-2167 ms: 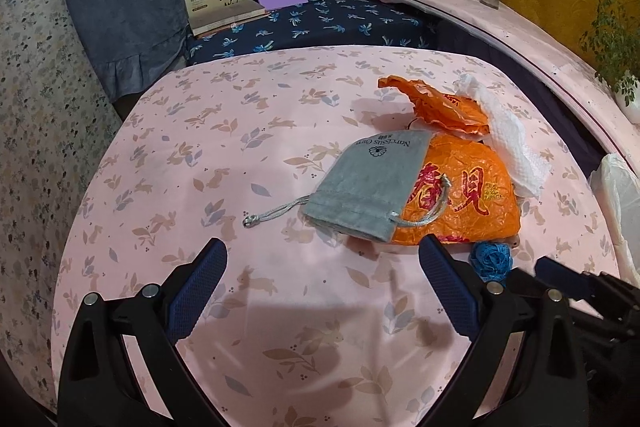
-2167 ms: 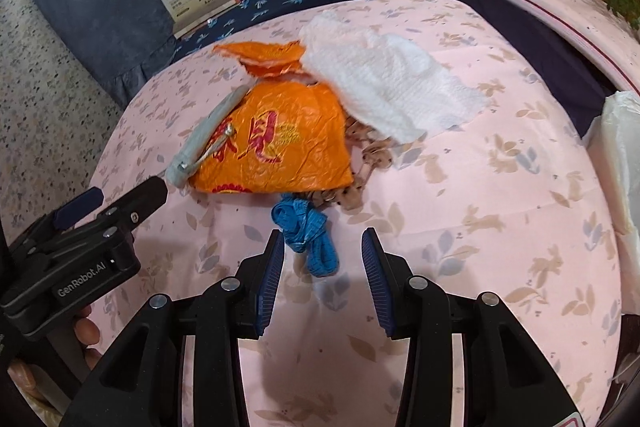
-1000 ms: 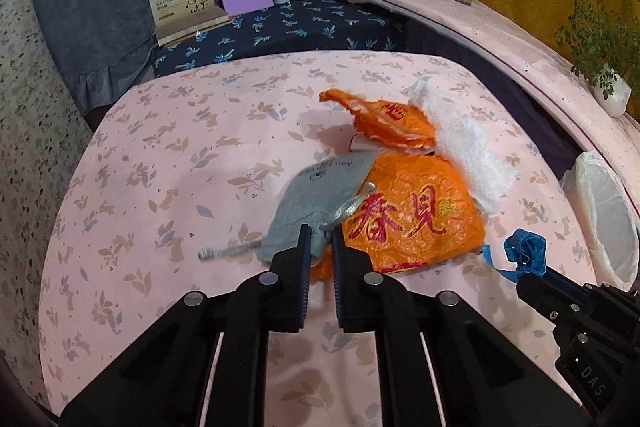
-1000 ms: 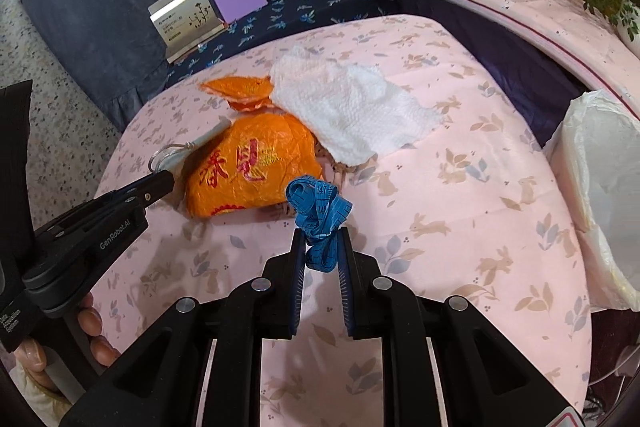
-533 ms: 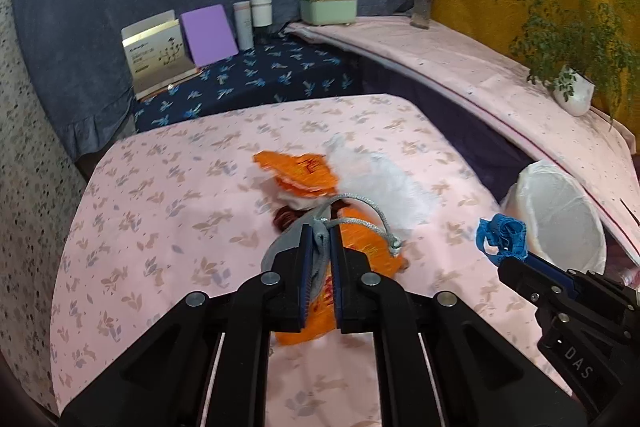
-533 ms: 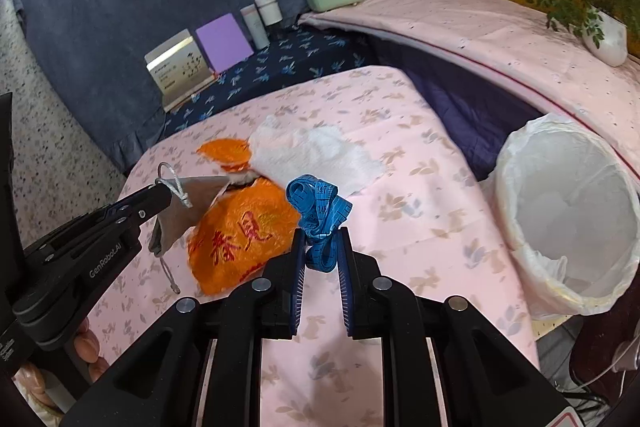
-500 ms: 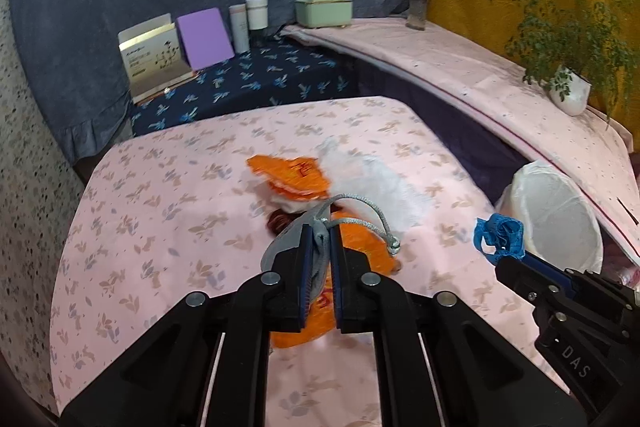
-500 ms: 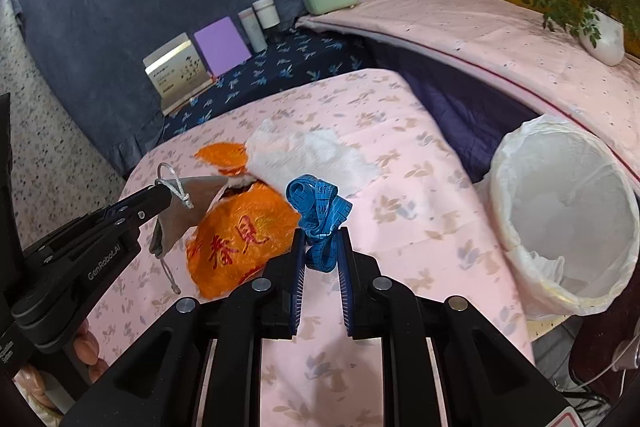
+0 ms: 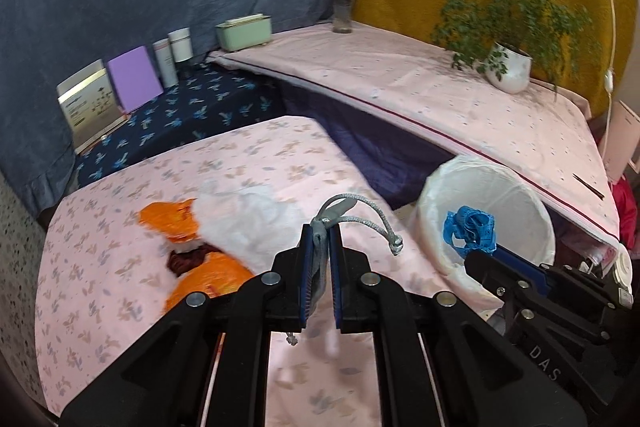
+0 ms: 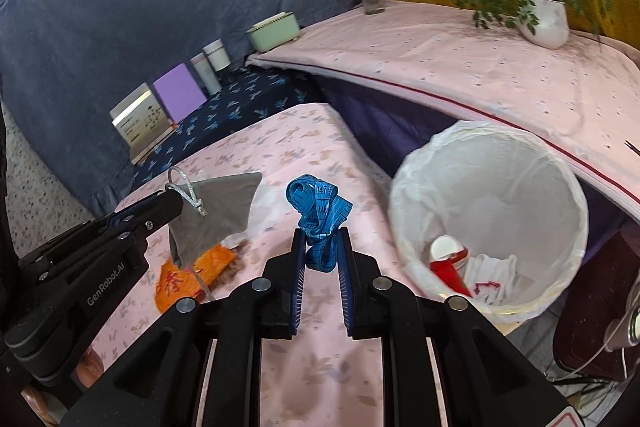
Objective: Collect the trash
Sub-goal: 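Carry the blue item and grey pouch over the bin and open both grippers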
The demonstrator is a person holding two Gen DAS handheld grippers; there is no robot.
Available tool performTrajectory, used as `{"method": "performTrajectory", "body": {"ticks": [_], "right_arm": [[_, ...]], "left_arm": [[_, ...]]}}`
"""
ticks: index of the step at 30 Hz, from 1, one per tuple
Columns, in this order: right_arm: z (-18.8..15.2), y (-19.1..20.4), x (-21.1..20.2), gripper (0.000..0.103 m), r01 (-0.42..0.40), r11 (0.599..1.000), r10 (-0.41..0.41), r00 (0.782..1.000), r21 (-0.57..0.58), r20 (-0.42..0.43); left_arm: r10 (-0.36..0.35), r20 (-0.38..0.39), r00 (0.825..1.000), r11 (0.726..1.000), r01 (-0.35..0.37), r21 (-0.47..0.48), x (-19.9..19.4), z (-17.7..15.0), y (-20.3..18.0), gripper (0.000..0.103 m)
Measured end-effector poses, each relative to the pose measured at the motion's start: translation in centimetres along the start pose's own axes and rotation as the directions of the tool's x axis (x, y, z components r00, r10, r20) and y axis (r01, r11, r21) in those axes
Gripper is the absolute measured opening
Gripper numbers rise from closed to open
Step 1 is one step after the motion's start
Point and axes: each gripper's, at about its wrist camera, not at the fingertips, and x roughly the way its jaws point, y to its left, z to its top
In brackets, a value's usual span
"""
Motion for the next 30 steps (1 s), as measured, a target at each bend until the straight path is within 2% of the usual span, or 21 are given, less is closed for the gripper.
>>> {"method": "performTrajectory", "body": {"ticks": [14, 22, 30], "right_arm": [[1.1, -10.1, -1.7, 0.015, 0.126, 0.980, -0.133, 0.990, 0.152, 0.038], [1.4, -13.4, -1.1, 0.015, 0.167, 0.967, -0.175, 0.984, 0.195, 0.027], [1.4, -14.5, 0.0, 0.015, 0.178, 0.962, -0.184, 0.983, 0.209, 0.009]], "left_arm": [[-0.103, -0.031, 0.994, 0.985, 0.106, 0.139, 3.5, 1.7, -9.6, 0.008], [-0.153, -0.062, 0.986, 0.971, 0.162, 0.176, 5.6, 2.2, -12.5, 0.008], [-0.173, -0.090, 0.981, 0.966, 0.186, 0.179, 7.1, 2.4, -13.2, 0.009]]}}
